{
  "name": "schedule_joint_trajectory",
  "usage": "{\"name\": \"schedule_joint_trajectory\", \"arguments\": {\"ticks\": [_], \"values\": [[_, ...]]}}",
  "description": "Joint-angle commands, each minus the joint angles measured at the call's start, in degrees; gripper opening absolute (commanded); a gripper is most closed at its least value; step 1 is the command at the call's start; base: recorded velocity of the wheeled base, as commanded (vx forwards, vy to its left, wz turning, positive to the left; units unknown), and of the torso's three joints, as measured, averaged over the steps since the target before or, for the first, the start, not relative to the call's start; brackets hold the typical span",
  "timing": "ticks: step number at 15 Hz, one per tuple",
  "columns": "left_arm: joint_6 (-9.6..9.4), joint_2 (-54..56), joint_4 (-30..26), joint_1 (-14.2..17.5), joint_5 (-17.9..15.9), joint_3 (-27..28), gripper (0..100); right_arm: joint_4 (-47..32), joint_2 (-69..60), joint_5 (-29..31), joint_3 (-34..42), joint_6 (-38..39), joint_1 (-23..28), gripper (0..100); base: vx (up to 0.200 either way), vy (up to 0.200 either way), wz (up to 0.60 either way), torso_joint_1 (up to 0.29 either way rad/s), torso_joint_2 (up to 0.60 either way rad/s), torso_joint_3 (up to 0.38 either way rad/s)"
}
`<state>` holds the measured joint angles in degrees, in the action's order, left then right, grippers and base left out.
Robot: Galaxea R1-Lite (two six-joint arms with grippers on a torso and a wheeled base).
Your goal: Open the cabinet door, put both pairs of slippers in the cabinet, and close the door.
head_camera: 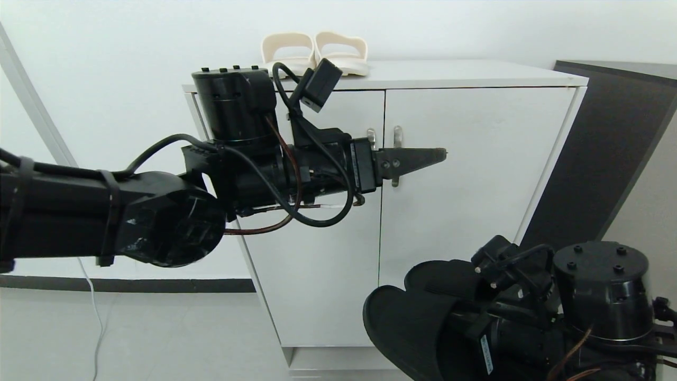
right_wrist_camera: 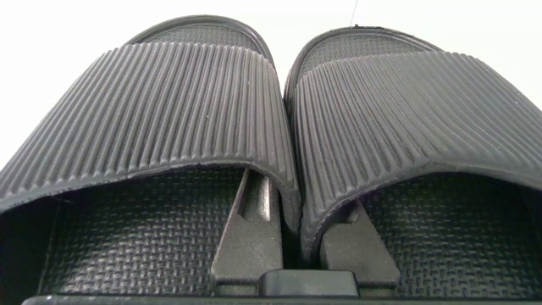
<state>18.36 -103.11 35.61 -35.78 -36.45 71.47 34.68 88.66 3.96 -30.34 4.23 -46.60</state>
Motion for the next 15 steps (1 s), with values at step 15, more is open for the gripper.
{"name": "schedule_joint_trajectory", "arguments": {"ticks": [15], "values": [[-1.75,-7.02,-4.50,1.50,10.79,9.03,100,0.03,0.20,0.08,0.11,-0.10,-0.07,0,0.000,0.000,0.00,0.000,0.00,0.000]]}}
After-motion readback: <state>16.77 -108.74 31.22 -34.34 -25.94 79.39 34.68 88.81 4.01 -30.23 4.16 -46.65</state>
